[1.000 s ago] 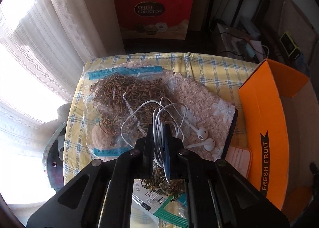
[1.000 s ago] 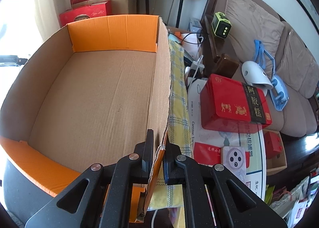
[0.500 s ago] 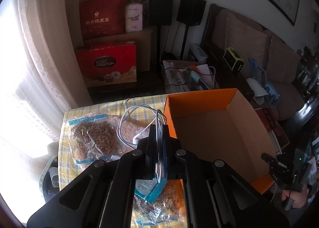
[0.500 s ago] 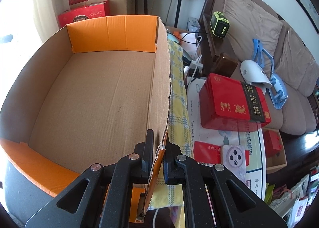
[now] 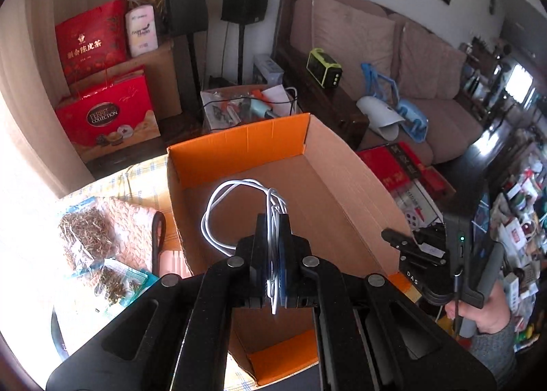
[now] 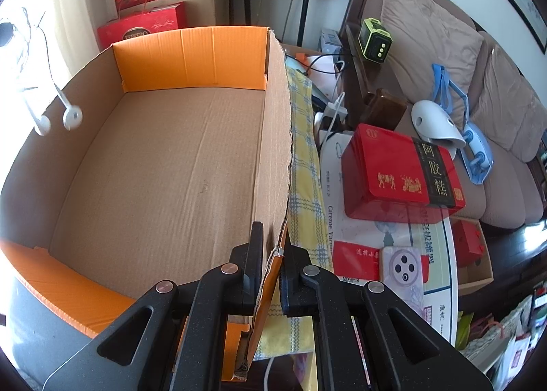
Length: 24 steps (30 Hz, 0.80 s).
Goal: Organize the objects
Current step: 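Carry the earphones into the cardboard box and open the left gripper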
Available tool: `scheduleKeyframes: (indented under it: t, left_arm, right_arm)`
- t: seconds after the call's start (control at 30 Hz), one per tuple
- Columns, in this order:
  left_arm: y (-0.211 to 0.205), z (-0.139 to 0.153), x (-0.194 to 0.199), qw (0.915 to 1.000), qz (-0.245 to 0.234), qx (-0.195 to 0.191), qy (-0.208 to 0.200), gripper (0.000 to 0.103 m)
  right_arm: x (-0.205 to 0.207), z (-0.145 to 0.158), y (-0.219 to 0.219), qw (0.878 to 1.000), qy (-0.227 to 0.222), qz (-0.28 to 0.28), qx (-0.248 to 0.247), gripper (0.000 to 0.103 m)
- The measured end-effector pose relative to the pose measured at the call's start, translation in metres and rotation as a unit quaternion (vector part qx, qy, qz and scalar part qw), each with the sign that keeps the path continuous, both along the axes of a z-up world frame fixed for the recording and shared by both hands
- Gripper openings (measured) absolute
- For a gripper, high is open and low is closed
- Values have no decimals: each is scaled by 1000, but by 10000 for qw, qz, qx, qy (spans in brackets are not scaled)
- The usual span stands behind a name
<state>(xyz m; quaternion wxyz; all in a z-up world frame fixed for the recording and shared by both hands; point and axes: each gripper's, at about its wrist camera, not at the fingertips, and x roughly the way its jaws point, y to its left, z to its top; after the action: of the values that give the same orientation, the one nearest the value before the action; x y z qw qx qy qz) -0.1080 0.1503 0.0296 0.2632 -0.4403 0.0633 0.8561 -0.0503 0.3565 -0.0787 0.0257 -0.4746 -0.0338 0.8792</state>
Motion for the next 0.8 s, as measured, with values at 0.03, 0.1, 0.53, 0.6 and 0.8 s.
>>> scheduleKeyframes:
  t: [0.03, 0.1, 0.53, 0.6, 0.8]
  left_arm:
    - [1, -5, 2, 10000, -22, -11, -43, 5]
    - [5, -13, 2, 9999, -41, -45, -113, 5]
    - [28, -60, 14, 9982, -161, -203, -544, 5]
    - [31, -66, 15, 9978, -174, -254, -580, 5]
    - [36, -80, 15, 9966, -192, -252, -756, 35]
  right_arm:
    - [0, 0, 0, 10000, 2, -2, -3, 6]
    - [0, 0, 0, 10000, 0, -3, -4, 6]
    - [0, 0, 0, 10000, 0, -4, -4, 7]
    - [0, 0, 0, 10000, -1, -6, -6, 7]
    - [0, 0, 0, 10000, -2, -6, -8, 7]
